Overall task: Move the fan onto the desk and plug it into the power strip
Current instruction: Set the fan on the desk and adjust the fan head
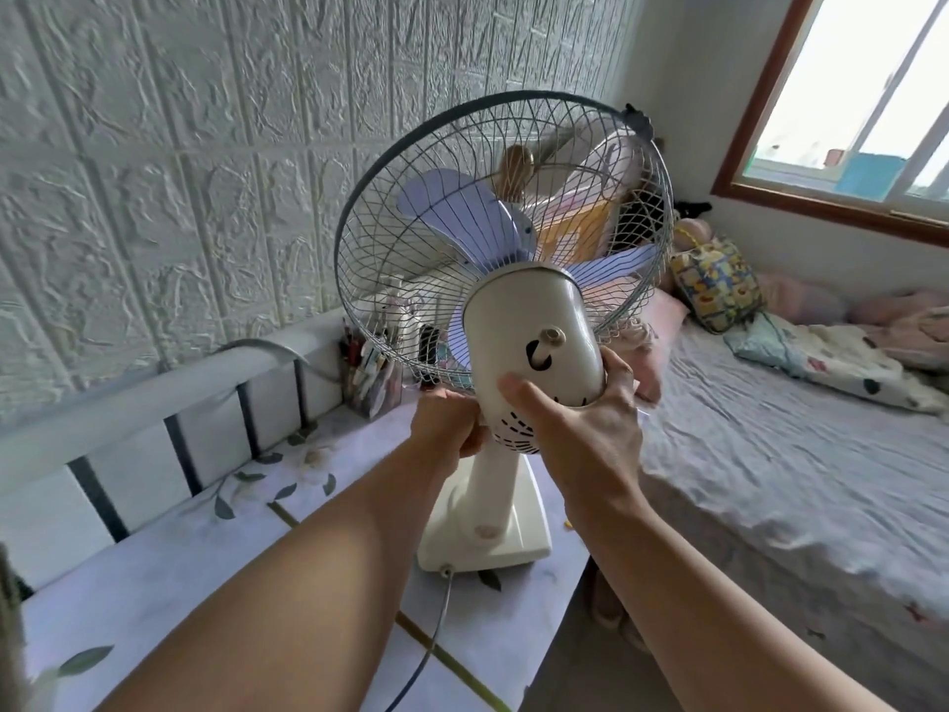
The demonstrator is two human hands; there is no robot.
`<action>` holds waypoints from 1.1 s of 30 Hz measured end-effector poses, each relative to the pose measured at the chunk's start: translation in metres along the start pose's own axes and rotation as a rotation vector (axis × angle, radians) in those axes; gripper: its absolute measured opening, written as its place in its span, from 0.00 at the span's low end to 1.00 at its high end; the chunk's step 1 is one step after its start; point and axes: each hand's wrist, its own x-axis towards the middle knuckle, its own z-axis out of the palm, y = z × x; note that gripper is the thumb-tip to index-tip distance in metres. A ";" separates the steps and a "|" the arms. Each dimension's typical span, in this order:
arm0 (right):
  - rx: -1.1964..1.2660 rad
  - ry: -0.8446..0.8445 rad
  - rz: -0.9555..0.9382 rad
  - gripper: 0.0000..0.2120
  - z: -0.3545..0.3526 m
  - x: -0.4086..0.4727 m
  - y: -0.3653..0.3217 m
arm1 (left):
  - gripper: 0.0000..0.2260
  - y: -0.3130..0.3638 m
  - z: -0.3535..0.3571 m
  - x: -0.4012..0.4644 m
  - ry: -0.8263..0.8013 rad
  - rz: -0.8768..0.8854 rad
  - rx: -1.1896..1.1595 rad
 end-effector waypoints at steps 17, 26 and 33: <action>0.022 0.011 0.034 0.33 0.001 0.000 -0.002 | 0.11 0.001 -0.011 -0.003 0.044 0.447 0.521; 0.014 0.023 0.029 0.35 0.003 0.000 0.000 | 0.17 0.004 -0.010 0.002 0.097 0.536 0.653; 0.017 0.026 0.028 0.32 0.005 0.003 0.000 | 0.01 -0.012 -0.018 0.005 0.025 0.584 0.654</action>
